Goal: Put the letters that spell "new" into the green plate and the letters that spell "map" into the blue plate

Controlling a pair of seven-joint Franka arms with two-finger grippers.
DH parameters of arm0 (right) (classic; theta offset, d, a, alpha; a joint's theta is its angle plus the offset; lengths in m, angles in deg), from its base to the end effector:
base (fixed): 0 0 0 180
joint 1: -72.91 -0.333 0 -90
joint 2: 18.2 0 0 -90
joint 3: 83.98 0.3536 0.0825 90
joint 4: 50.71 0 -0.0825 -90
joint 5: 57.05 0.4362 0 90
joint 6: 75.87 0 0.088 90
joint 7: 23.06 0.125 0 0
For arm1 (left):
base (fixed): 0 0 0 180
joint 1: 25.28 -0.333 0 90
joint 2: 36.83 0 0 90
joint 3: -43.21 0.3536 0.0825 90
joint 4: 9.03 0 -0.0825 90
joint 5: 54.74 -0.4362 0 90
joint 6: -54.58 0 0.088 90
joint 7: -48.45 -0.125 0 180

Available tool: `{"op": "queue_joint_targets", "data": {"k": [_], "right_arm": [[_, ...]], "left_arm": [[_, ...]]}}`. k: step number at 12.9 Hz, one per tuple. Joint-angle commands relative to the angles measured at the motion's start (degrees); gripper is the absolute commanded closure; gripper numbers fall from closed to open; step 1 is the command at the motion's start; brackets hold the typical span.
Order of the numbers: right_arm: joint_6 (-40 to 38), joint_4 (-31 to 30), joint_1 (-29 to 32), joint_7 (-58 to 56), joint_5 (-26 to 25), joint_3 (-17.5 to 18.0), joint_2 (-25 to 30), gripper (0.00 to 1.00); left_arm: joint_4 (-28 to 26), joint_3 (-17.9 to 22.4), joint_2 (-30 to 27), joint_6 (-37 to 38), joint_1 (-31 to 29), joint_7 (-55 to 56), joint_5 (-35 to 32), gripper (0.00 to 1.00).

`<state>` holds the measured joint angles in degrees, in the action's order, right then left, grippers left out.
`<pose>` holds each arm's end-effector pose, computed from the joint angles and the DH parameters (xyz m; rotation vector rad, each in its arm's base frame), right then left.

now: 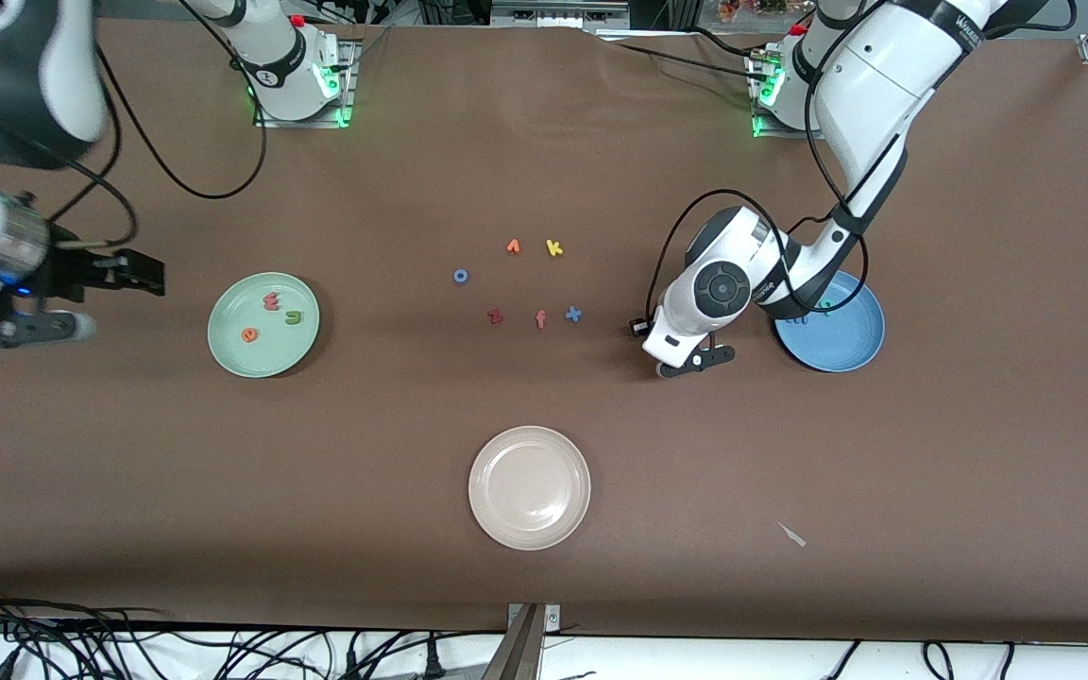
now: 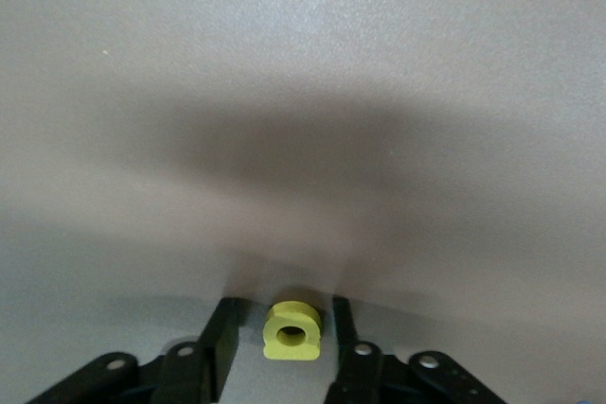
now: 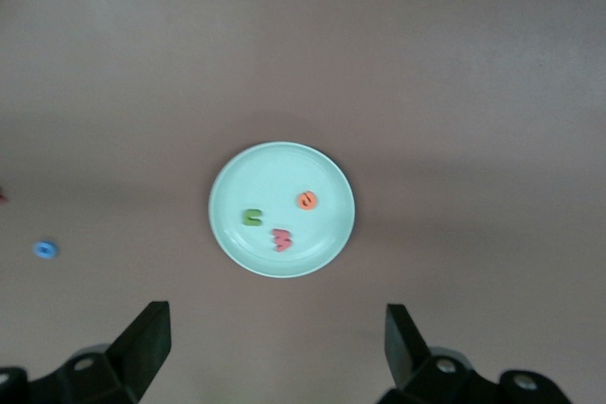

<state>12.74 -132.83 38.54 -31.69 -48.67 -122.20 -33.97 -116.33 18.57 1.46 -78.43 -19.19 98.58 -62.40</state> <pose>0.6752 0.0262 0.5686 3.1221 0.1390 -0.1655 0.5796 -0.3335 0.1412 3.0496 0.4628 -0.3570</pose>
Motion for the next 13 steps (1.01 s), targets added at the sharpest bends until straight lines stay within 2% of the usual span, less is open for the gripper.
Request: {"op": "queue_joint_targets", "data": {"k": [1,3,4,5,7,9,11,13], "right_arm": [[-2.0,2.1,0.2,1.2,3.7,-1.2,-0.1,0.0],[-2.6,2.0,2.1,0.6,4.2,-0.7,0.4,0.0],[-3.8,1.7,3.0,0.6,3.9,0.8,0.9,0.0],[-4.5,1.9,6.8,0.8,3.4,4.5,1.0,0.0],[-4.7,1.4,15.9,1.3,2.7,13.8,2.7,0.0],[-3.8,-2.1,19.2,3.6,0.3,18.1,5.2,0.0],[0.0,-8.5,26.1,6.3,-5.1,27.3,10.4,0.0],[7.5,-18.7,30.9,11.6,-8.3,34.8,17.8,0.0]], "left_arm": [[0.5,0.6,0.2,1.1,1.1,1.0,0.3,0.66],[0.5,0.6,0.2,1.1,1.1,1.8,0.3,0.76],[0.6,0.6,0.2,1.1,1.1,1.8,0.3,0.8],[0.6,0.6,0.1,1.2,1.0,1.7,0.3,0.86],[1.2,0.5,-1.0,2.7,0.0,1.1,0.2,0.88],[2.0,0.6,-6.1,9.1,-1.8,-2.7,0.2,0.88],[2.9,-0.1,-9.9,16.5,-6.3,-10.1,1.1,0.87],[3.1,0.0,-12.4,24.6,-10.4,-19.4,1.2,0.87]]}}
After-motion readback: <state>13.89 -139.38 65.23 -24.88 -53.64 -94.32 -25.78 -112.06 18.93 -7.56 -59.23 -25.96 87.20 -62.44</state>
